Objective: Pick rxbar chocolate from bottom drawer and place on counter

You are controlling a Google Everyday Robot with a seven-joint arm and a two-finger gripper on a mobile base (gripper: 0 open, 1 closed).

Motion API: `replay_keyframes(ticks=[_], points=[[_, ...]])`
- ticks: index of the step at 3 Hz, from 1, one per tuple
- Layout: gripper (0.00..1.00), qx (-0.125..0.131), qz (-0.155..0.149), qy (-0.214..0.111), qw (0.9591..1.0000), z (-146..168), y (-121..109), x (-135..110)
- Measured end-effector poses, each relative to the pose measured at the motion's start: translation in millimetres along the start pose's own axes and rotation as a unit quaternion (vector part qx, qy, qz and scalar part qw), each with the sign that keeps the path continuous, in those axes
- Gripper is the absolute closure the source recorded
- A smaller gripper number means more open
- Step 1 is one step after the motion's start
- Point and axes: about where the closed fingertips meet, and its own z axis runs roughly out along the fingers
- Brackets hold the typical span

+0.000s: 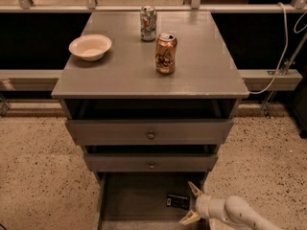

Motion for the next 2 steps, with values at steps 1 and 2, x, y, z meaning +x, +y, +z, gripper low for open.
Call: replay_keyframes(ticks=[1,2], points=[[0.0,-0.013,-0.001,0.001,0.9999,4,2,-1],[0.0,-0.039,-0.016,0.007,0.9991,16,4,-4]])
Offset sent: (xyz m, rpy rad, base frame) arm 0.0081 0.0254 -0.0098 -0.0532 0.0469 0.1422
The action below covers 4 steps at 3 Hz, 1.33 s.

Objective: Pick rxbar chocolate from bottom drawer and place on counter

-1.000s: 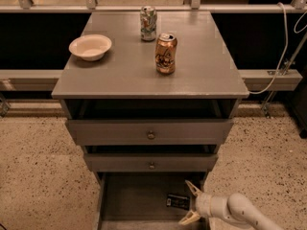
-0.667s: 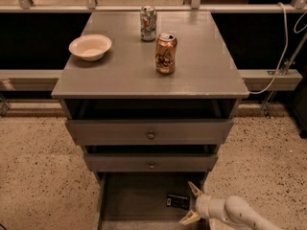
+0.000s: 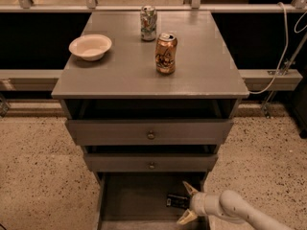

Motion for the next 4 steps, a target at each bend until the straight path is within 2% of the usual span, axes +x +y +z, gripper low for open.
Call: replay_keyframes(ticks=[1,2,3,4], points=[[0.0,0.014,0.014,0.038,0.9991,0,-9,31],[0.0,0.01,0.012,0.042,0.999,2,-9,30],[0.0,-0.029,-0.008,0.075,0.9967,15,-6,23],[0.0,-0.059,-0.018,0.088,0.9942,36,-5,14]])
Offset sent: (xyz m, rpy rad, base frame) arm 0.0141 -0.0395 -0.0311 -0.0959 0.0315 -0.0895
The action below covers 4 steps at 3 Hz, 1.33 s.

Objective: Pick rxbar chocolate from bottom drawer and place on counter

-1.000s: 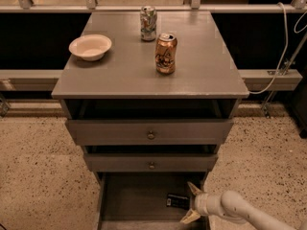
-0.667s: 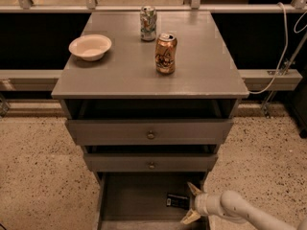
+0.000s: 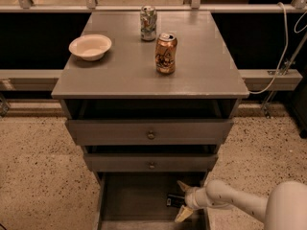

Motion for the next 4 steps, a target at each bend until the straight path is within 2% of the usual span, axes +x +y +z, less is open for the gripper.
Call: replay_keyframes(ticks=[1,2,3,4], points=[[0.0,0.0,0.0,0.0,1.0,0,0,0],[0.0,-0.017,-0.008,0.001,0.9998,14,-5,8],[0.0,-0.023,-0.007,-0.024,0.9994,22,-18,26],[0.0,-0.024,-0.006,-0.023,0.9994,24,-16,24]])
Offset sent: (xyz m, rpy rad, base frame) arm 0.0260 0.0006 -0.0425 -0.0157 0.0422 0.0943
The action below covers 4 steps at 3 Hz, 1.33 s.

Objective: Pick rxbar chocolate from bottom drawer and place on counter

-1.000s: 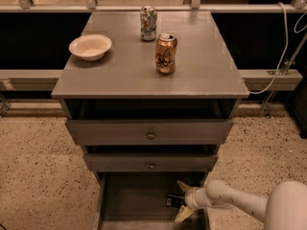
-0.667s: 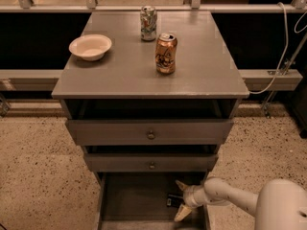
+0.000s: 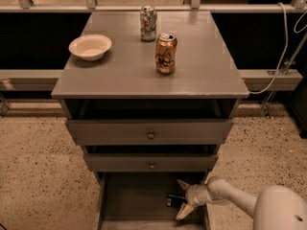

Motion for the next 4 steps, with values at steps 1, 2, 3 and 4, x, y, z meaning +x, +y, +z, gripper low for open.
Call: replay_keyframes(ticks=[1,2,3,4], points=[[0.0,0.014,0.016,0.007,0.9998,1,1,6],[0.0,0.023,0.027,-0.015,0.9993,2,2,12],[0.0,0.013,0.034,-0.017,0.9992,6,4,15],[0.11,0.005,0.039,-0.015,0.9991,8,6,18]])
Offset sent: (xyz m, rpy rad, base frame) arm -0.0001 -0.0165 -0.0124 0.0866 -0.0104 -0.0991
